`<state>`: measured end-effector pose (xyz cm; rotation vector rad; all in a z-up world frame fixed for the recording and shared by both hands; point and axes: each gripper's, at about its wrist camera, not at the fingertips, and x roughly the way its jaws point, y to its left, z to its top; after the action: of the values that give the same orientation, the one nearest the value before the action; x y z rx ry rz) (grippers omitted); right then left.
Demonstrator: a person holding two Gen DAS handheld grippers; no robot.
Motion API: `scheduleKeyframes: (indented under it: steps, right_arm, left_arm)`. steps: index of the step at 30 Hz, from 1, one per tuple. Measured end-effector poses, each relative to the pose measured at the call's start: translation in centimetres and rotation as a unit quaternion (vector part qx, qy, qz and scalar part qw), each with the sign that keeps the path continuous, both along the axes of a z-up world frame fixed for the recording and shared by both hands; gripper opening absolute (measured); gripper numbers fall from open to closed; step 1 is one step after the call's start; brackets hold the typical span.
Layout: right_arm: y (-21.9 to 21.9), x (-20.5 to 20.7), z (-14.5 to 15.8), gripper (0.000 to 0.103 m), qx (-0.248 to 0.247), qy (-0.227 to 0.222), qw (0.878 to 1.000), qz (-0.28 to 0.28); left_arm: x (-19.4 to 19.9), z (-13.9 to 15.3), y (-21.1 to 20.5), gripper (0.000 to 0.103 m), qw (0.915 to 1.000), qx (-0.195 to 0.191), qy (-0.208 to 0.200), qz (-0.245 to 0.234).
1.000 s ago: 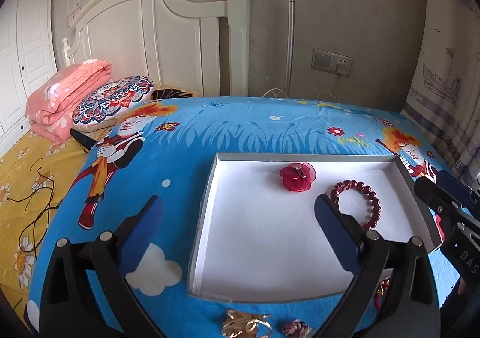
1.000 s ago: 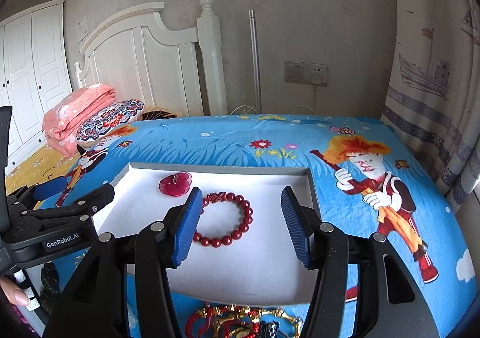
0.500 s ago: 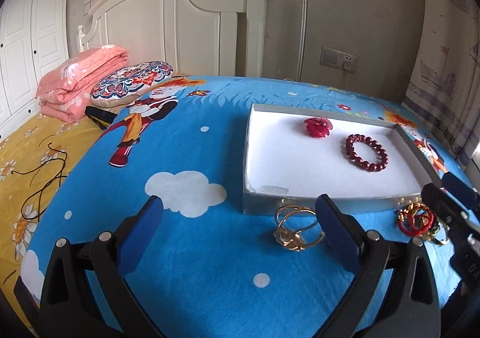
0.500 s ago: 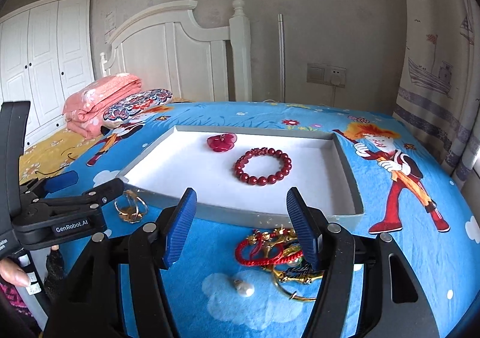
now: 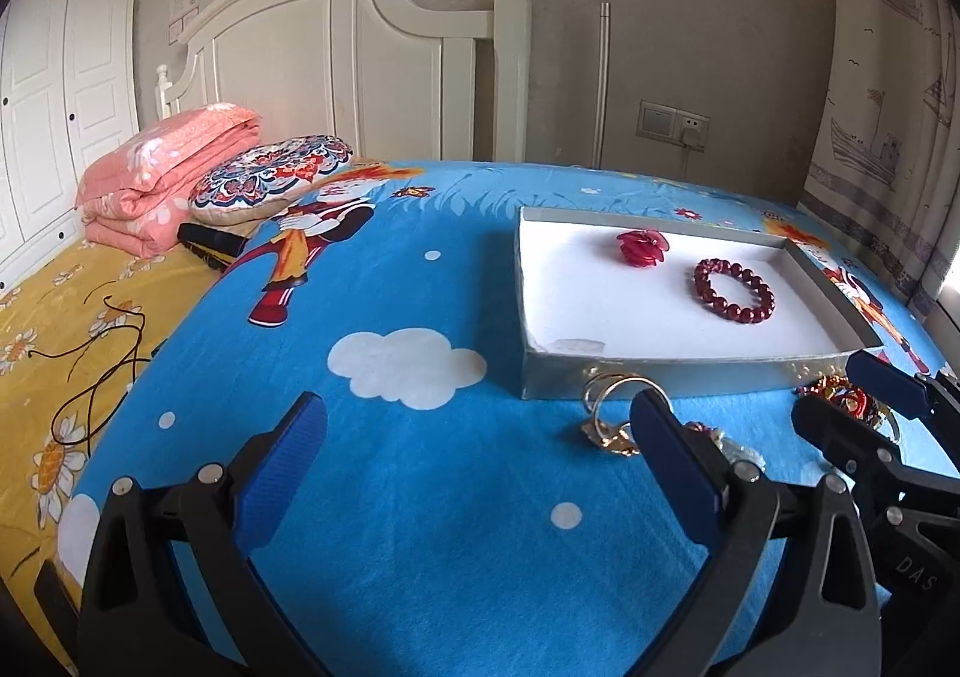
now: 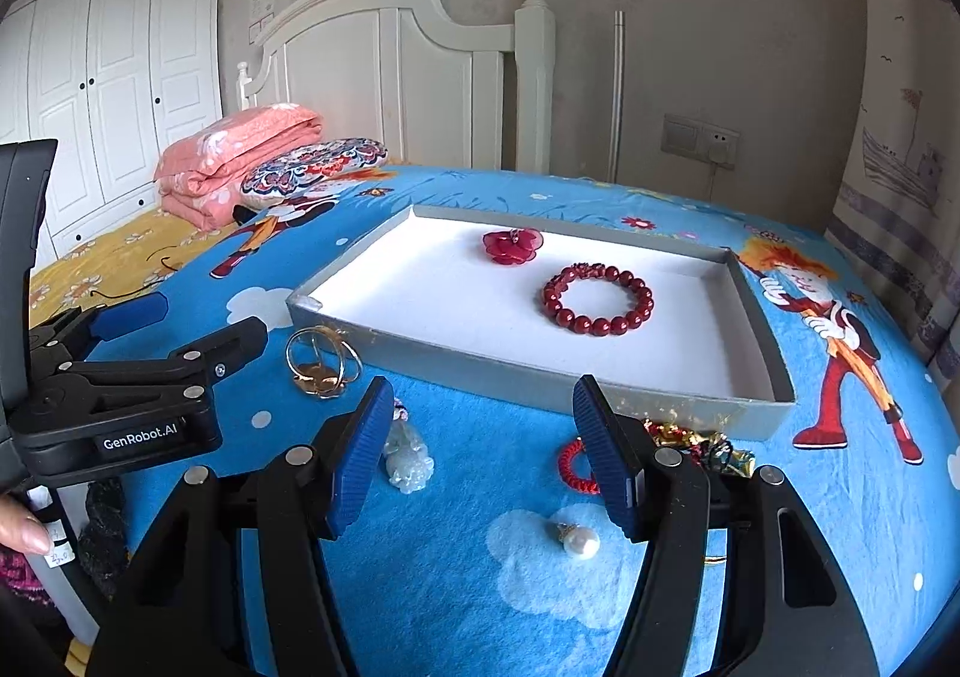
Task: Organize jewelry
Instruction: 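Open both grippers to drop brooch and bracelet into the tray, withdraw, then lower the left gripper onto the gold ring and close it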
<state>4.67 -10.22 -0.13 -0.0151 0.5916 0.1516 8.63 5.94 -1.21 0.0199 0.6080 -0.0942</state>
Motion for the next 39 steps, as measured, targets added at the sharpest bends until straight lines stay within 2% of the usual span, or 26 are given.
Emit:
scheduleKeyframes:
  steps: [5,11,15,26,33,39]
  right_arm:
    - [1.1,1.2,-1.3,0.060,-0.006,0.054,0.998,0.020]
    - [2.4,1.9,-1.9,0.060,-0.028,0.077,0.996,0.036]
    - [2.5,2.7,-1.9,0.060,-0.021,0.094,0.995,0.036]
    - [3.2,2.8,-1.7,0.059,-0.033,0.086,0.995,0.021]
    - [0.2,1.5,-1.8,0.059,-0.020,0.084,0.996,-0.012]
    - [-2.3,0.2,-1.1,0.059,-0.003,0.071,0.997,-0.029]
  left_arm:
    - [-0.1,0.0,0.1,0.098,0.9999,-0.009,0.006,-0.009]
    - [-0.1,0.2,-0.2,0.098,0.9999,-0.008,0.008,-0.010]
    - [-0.2,0.1,-0.8,0.098,0.9999,0.003,0.007,-0.014]
    - [0.2,0.0,-0.3,0.098,0.9999,0.004,0.009,0.003]
    - [0.7,-0.4,-1.0,0.097,0.9995,0.002,0.028,-0.015]
    - [2.0,-0.7,-3.1,0.079,0.9987,0.003,0.049,-0.016]
